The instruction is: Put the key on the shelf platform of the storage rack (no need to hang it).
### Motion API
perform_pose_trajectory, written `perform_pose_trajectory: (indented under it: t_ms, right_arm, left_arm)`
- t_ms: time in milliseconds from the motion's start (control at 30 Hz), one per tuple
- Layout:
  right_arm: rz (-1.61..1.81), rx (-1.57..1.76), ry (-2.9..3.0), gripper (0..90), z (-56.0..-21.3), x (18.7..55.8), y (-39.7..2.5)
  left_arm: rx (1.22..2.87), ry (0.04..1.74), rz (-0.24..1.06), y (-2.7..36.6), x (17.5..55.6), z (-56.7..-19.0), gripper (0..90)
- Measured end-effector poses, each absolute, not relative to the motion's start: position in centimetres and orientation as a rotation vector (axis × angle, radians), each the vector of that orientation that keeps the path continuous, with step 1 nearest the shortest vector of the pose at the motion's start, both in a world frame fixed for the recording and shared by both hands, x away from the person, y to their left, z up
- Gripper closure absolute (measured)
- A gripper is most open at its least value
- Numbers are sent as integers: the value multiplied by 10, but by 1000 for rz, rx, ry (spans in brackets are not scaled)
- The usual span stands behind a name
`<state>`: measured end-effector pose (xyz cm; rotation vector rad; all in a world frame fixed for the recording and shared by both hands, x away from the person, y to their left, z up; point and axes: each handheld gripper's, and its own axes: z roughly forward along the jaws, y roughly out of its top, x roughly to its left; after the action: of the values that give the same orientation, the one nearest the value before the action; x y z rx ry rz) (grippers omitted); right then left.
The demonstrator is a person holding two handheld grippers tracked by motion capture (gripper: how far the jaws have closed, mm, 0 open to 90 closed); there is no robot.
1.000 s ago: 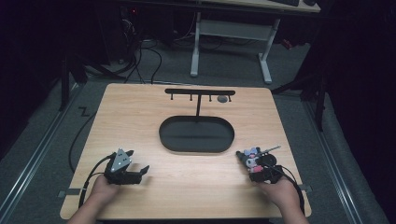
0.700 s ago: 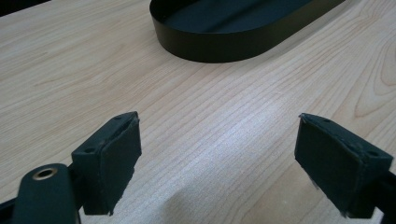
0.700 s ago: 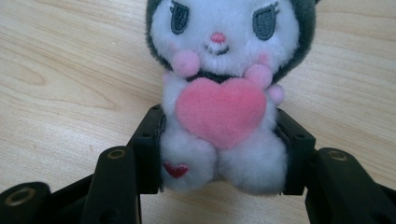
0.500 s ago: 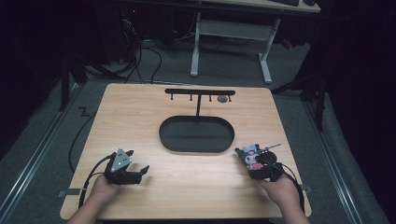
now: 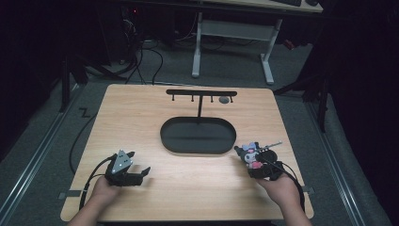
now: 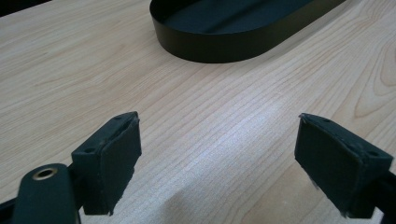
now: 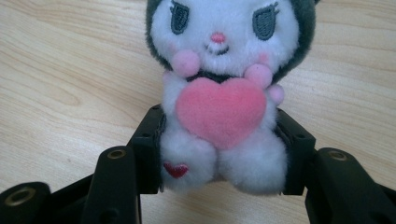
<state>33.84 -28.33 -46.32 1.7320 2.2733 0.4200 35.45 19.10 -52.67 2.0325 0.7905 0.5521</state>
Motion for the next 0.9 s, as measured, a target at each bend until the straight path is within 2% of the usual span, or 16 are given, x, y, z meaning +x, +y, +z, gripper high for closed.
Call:
perform_pose_trajectory:
  t_ms: [900]
  right_arm:
    - [485,1690,2262,472,-440,352,-265]
  left_arm:
    - [2032,791,549,191,355,-526,154]
